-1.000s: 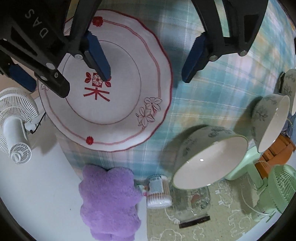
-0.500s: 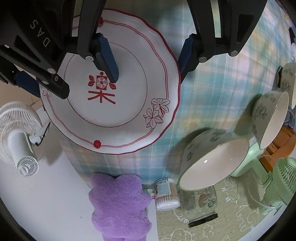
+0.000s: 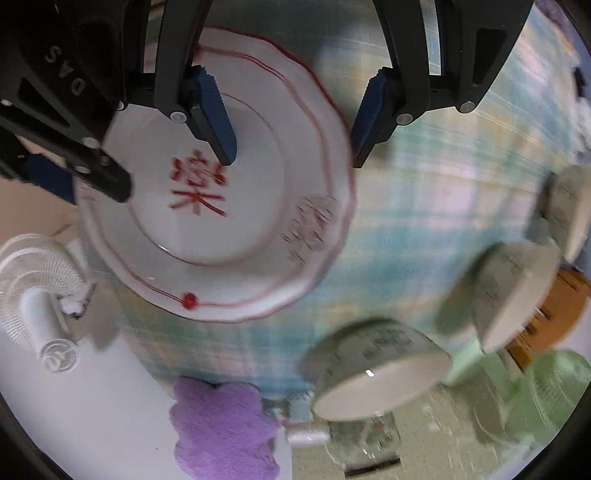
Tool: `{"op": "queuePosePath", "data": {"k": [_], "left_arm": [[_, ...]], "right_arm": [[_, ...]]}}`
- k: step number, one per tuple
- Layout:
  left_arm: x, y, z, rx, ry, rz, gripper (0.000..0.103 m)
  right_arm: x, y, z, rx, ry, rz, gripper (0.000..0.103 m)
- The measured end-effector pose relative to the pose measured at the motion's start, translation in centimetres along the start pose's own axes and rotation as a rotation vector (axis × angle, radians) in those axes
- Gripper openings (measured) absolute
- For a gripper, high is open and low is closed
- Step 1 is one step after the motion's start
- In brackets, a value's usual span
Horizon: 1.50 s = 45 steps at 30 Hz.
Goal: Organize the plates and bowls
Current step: 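Lift the red-trimmed plate and carry it toward the yellow-flower plate stack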
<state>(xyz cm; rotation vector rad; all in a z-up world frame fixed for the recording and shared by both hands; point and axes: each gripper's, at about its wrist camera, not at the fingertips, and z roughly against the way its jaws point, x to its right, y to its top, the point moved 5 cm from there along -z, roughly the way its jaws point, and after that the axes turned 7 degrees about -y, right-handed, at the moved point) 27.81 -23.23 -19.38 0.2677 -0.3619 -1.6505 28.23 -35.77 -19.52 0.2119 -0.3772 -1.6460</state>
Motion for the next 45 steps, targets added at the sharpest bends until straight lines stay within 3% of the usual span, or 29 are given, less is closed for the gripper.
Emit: {"op": "queuePosePath", "data": {"k": [14,24,35,45], "left_arm": [[-0.1,0.8,-0.4,0.034,-0.018,0.001,0.063],[-1.0,0.3,4.1,0.086,-0.038,0.003,0.063],[-1.2,-2.6,9.6,0.14,-0.072,-0.009,0.063],[-1.2,-7.6,13.4,0.149,-0.096,-0.03,0.063]], "right_arm": [[-0.2,1.3,-0.8,0.023,-0.031,-0.011,0.049],[-0.5,0.7,3.0,0.075,-0.035,-0.017,0.049],[-0.6,-2.7,9.7,0.127,-0.061,-0.048,0.049],[-0.4,-7.6,14.5,0.148,-0.073,-0.071,0.049]]}}
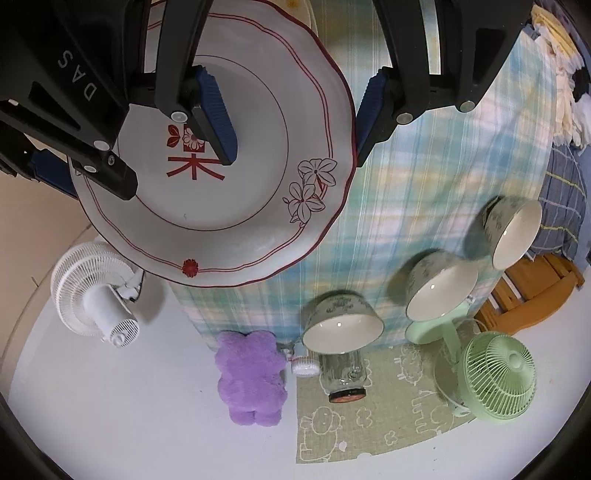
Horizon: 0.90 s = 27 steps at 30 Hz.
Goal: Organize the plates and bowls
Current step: 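Lift the red-trimmed plate and carry it toward the yellow-flower plate stack, then lower the red-trimmed plate onto the yellow-flower plate stack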
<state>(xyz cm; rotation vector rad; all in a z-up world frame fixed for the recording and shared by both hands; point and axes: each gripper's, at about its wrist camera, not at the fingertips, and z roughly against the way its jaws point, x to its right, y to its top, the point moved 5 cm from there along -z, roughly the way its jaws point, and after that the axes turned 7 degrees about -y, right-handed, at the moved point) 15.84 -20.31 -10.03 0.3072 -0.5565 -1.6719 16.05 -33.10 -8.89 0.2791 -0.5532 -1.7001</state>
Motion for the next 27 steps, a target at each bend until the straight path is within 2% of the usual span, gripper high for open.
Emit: {"op": "queuePosePath", "data": {"k": [6,14,20,27], "left_arm": [[0.4,-3.3,0.8,-0.021,-0.022,-0.014,0.063],[1.4,-7.3,0.5,-0.079,-0.035,-0.044,0.063],[2.3,-8.8,-0.1,-0.104,-0.04,-0.061,0.062],[3.1,-9.8,-1.1,-0.14,-0.053,-0.06,0.062]], "right_arm": [[0.6,-3.8,1.6,-0.011,-0.018,-0.025,0.049],[1.4,-8.8,1.4,-0.074,-0.04,-0.053,0.049],[2.4,-10.8,0.9,-0.099,-0.048,-0.066,0.049],[3.3,-11.6,0.0,-0.132,-0.063,-0.061,0.049]]}}
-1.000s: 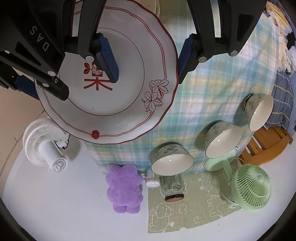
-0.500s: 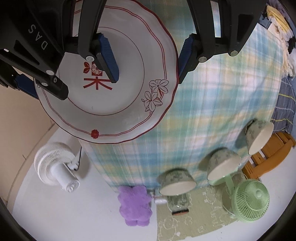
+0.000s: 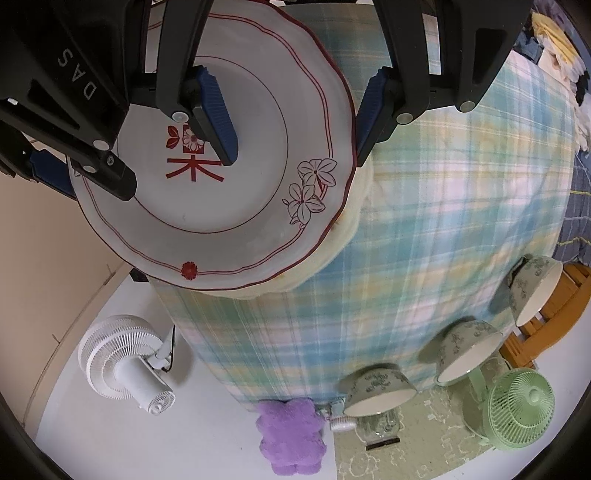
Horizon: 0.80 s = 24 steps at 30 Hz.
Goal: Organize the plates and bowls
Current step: 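Lower the red-trimmed plate onto the yellow-flower plate stack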
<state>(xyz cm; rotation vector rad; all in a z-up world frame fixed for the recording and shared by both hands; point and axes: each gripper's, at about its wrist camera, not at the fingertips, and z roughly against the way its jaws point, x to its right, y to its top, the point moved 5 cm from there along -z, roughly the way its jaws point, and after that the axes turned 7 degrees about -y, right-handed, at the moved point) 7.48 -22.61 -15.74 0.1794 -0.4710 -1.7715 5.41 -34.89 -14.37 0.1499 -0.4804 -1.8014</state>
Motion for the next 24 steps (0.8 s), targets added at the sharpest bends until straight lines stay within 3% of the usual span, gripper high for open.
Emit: {"op": "queuePosePath", "data": {"k": [14,24], "left_arm": [[1.7,0.8,-1.4,-0.012,0.051,-0.027,0.062],[1.9,0.9,-1.5,0.007,0.104,0.006,0.062]], "right_arm": [[1.3,0.7,-2.4,-0.056,-0.02,0.018,0.049],[1.4,1.0,-3.2,-0.084,-0.005,0.01,0.049]]}}
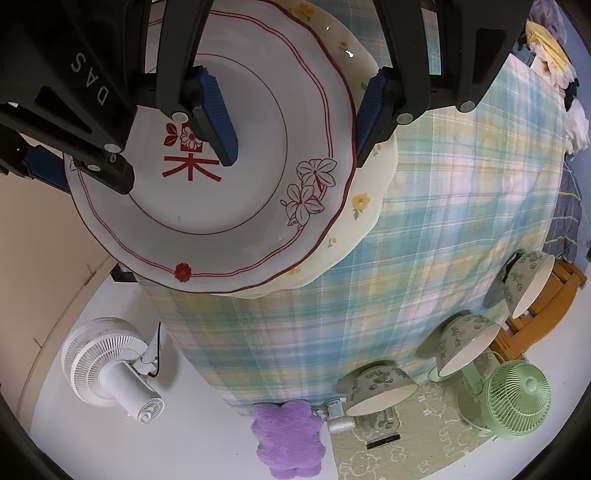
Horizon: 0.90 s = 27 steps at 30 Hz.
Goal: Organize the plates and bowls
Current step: 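Lower the red-trimmed plate onto the yellow-flower plate stack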
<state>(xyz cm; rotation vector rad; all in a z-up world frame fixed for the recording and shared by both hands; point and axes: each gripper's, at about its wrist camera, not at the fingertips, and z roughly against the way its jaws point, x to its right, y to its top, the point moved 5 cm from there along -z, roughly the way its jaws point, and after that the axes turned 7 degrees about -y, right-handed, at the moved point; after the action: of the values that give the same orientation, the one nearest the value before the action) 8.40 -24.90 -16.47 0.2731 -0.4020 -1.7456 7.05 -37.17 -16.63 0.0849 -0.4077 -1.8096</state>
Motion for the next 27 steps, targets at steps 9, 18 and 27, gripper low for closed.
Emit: {"op": "queuePosePath", "data": {"k": [9,18,27], "left_arm": [[-0.5,0.2,-0.1,-0.004,0.014,0.013,0.065],[-1.0,0.4,-0.1,-0.011,0.022,0.023,0.069],[-1.6,1.1,0.5,-0.004,-0.011,0.039,0.085]], "right_arm": [[0.1,0.8,-0.1,-0.01,0.045,-0.008,0.05],[-1.3,1.6,0.5,0.039,0.017,0.059,0.039],[-1.7,1.9,0.1,0.009,0.054,0.056,0.041]]}}
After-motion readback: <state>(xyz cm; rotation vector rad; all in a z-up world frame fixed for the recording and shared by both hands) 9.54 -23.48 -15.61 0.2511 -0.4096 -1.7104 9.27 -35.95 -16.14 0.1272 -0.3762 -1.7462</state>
